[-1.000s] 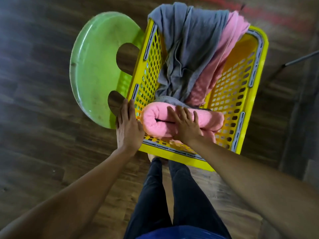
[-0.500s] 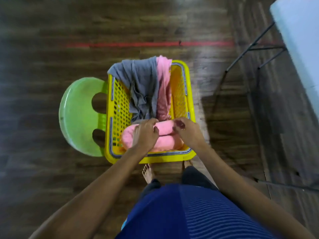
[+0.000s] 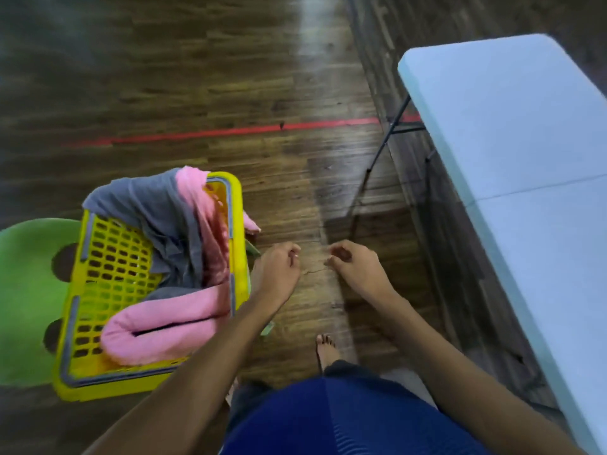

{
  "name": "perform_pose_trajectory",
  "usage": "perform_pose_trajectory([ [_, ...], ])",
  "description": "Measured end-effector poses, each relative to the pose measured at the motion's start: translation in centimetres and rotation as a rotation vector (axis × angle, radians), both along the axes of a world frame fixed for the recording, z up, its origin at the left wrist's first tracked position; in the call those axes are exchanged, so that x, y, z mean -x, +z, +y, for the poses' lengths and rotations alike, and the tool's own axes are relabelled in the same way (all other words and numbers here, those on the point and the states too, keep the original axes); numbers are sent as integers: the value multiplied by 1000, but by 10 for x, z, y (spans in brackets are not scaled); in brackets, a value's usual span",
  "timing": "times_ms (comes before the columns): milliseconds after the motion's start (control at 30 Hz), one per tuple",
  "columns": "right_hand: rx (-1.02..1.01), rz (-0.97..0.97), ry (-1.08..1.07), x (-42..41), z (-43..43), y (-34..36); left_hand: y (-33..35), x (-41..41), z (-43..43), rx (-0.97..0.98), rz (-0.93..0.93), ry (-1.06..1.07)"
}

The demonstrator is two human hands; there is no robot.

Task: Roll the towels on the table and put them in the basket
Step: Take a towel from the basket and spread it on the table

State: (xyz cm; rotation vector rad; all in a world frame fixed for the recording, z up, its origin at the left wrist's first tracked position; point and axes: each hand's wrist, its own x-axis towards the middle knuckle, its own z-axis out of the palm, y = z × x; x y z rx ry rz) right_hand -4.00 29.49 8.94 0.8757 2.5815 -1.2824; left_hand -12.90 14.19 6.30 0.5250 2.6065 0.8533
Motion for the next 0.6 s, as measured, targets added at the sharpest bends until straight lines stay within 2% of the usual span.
perform_pose_trajectory([
  [167,19,-8,48,9,59,4,6,-6,53,-10,-28,43],
  [333,39,4,180,55,74,6,6,20,59,11,-22,156],
  [600,9,-23,517,186,48,0,-6,94,26,-34,-15,520],
])
